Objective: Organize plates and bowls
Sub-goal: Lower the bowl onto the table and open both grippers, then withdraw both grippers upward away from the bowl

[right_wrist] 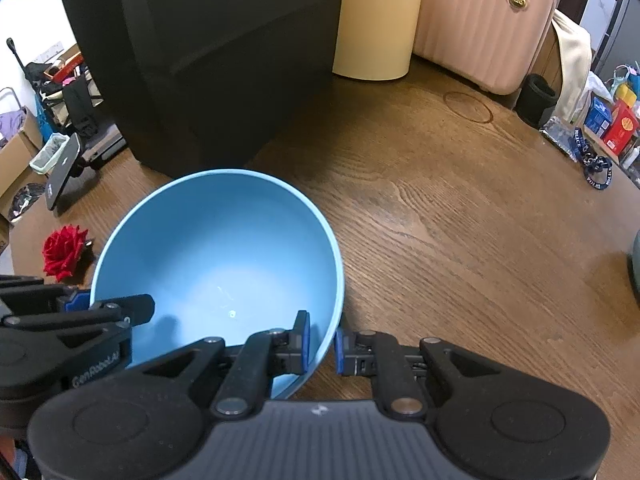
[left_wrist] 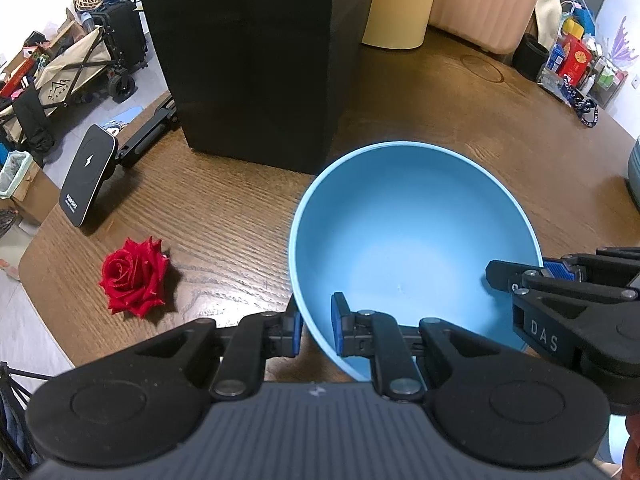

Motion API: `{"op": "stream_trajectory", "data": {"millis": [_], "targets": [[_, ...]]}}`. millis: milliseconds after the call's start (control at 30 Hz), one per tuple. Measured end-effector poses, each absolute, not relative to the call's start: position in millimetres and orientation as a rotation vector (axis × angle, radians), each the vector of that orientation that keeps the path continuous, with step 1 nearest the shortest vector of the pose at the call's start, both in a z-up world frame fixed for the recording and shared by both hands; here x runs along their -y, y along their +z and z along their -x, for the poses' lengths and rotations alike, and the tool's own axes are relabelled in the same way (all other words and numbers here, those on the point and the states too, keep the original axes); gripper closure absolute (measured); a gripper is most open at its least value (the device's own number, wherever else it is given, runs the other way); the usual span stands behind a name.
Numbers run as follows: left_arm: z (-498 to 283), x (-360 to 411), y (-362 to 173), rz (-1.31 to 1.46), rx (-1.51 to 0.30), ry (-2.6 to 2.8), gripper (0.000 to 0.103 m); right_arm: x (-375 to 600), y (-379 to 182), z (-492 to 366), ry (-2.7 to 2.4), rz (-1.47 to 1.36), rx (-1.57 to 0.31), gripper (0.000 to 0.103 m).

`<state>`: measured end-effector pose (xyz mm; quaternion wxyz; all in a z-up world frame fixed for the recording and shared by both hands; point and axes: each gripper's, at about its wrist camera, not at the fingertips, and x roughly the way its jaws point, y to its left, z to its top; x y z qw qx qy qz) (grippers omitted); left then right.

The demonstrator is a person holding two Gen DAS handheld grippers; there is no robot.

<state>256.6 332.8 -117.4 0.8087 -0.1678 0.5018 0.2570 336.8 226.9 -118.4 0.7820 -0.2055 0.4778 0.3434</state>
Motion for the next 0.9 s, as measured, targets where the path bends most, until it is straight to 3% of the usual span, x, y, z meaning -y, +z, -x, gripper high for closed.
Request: {"op": "stream_trajectory", "data": {"millis": [133, 200, 433, 533, 600, 633, 700, 900], "targets": [[-255, -337, -116, 0.391, -1.068, 0.535, 0.087, -226, -120, -341, 0.739, 0.412, -1.085, 0.087], [-254, -338, -113, 0.382, -1.058, 0.543, 0.086, -223, -120, -345, 0.732, 0.389, -1.125, 0.081], [-243, -344, -93, 0.366, -1.007, 0.574, 0.06, -207, -101, -349, 0.732, 0.32, -1.122, 0.042], [-237, -343, -79, 0.344, -0.963, 0.576, 0.039, -199, -89, -351, 0.735, 0.293, -1.121, 0.019], [-233, -341, -69, 0.334, -0.937, 0.577, 0.009, -193, -84, -351, 0.739, 0.274, -1.118, 0.008], [-229, -339, -64, 0.332, -0.918, 0.572, 0.005, -190, -81, -350, 0.745, 0.266, -1.122, 0.001], [-223, -335, -56, 0.325, -0.894, 0.56, 0.0, -183, -75, -350, 0.758, 0.252, -1.13, 0.0], [-206, -321, -41, 0.342, -0.861, 0.511, 0.0, -161, -54, -336, 0.768, 0.266, -1.064, 0.0]]}}
